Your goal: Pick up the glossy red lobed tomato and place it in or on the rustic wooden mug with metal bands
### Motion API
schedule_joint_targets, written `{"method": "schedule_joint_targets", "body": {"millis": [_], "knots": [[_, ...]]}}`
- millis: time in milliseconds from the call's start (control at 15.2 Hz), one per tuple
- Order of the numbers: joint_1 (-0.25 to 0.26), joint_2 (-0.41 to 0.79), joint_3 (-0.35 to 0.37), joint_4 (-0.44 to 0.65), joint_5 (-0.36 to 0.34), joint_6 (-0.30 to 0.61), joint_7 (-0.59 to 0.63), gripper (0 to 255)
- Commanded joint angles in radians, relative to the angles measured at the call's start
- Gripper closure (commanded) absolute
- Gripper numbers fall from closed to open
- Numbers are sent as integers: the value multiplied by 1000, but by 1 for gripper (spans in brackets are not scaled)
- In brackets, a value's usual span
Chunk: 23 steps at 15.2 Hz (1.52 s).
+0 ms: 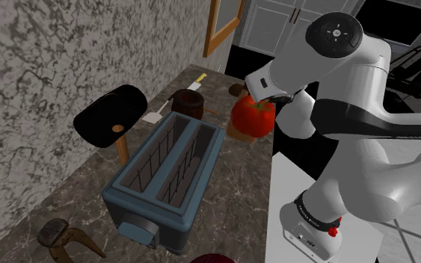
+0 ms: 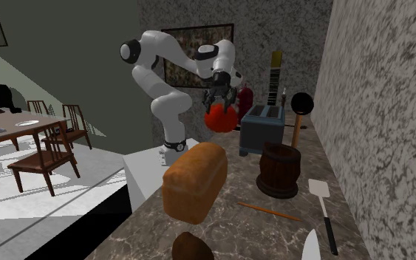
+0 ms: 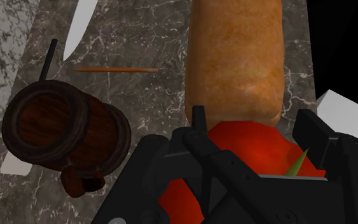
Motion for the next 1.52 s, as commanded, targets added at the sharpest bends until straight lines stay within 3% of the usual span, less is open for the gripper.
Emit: {"method": "schedule_joint_targets", "body": {"millis": [0,660,1056,1452], "knots": [[2,-3,0,26,7,-23,-19,255],[2,0,1,150,32,-118,-97,255],[-52,272,-15,335,-16,-26,-67,255],[-87,521,-18,553,-46,10,-60,255]]}}
